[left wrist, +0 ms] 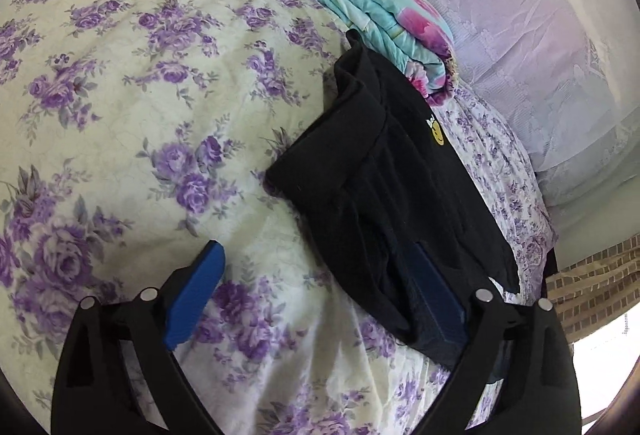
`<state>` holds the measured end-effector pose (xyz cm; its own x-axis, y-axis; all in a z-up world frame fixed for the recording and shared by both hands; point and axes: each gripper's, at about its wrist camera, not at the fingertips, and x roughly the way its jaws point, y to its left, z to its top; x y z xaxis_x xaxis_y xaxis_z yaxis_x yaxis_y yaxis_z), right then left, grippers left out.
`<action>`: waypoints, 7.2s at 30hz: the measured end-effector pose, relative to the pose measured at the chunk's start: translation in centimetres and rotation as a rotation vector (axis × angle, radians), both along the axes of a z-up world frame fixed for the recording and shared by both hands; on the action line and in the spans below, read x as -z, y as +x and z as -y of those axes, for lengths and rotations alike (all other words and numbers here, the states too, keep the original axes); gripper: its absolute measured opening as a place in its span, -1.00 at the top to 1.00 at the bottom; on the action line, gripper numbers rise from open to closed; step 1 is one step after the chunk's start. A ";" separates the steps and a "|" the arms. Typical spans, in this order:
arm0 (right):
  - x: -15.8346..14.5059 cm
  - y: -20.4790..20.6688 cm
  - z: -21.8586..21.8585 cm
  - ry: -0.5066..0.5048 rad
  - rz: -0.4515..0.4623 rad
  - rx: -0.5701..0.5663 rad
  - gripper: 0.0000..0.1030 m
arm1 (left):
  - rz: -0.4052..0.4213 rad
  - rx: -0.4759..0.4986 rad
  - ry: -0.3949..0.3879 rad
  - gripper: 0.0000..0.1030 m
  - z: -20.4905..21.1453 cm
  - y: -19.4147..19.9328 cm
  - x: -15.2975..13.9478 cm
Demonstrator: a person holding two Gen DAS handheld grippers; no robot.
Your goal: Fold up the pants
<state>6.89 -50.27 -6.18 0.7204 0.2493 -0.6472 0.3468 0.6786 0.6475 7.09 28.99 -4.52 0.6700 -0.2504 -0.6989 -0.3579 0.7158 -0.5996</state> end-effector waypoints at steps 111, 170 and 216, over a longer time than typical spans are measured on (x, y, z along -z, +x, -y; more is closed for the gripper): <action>-9.3 16.3 -14.2 -0.307 0.255 -0.216 -0.93 | 0.054 0.152 0.728 -0.91 20.0 21.3 -5.7; 1.3 32.5 4.6 -0.158 0.061 -0.196 0.84 | -0.118 0.230 0.344 -0.73 1.2 28.8 -1.7; 1.4 32.2 4.7 -0.132 0.069 -0.192 0.84 | -0.063 0.148 -0.009 0.80 -5.3 24.1 -0.7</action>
